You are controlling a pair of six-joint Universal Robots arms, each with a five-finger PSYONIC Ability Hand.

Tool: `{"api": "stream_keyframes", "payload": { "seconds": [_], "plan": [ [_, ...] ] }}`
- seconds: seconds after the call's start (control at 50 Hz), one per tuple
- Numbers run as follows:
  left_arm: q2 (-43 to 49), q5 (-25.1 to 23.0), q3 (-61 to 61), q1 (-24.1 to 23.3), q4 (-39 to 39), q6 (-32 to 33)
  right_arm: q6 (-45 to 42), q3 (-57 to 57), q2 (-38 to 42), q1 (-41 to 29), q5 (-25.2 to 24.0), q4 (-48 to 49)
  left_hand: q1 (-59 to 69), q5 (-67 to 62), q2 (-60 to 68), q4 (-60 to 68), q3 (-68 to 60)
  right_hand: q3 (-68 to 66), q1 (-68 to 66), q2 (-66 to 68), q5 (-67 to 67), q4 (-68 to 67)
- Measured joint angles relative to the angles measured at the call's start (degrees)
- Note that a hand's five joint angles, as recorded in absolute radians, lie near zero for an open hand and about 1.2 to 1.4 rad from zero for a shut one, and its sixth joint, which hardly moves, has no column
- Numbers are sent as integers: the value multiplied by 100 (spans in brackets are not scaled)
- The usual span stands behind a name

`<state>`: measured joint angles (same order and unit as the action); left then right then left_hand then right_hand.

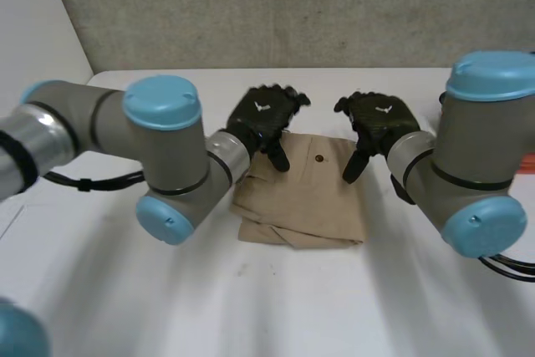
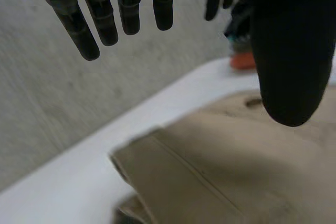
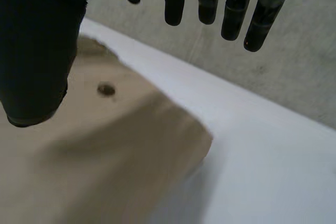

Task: Fold the laundry.

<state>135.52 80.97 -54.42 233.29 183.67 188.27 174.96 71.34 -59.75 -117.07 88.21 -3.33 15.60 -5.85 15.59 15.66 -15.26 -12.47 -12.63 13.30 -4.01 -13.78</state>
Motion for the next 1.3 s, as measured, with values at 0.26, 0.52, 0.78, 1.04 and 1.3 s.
{"api": "stream_keyframes", "payload": {
  "seconds": [0.26, 0.52, 0.78, 1.04, 1.3],
  "plan": [
    [830, 944, 537, -55, -1168, 1124, -695, -518, 1371, -40, -65, -181, 4, -16, 48, 49, -51, 0, 110, 0, 0, 0],
    [306, 1102, 367, -235, -1209, 1359, -1102, -253, 861, -43, -25, 78, 20, 3, 39, 37, -38, 147, 365, -1, 1, 0],
    [-1513, 333, -895, -222, -166, 1116, -1242, 2388, -1239, -219, 420, 1975, -23, 147, -67, -77, 16, 147, 365, -1, 26, 0],
    [-2387, -2357, -2091, 290, -153, 845, -1911, 4154, -556, -1322, 608, 4172, -23, 147, -67, -77, 16, 147, 365, 1, 26, 0],
    [-2296, -2470, -2113, 302, -188, 730, -2686, 3203, 555, -1359, 833, 4436, -23, 147, -67, -77, 16, 146, 365, 1, 46, 0]
  ]
}}
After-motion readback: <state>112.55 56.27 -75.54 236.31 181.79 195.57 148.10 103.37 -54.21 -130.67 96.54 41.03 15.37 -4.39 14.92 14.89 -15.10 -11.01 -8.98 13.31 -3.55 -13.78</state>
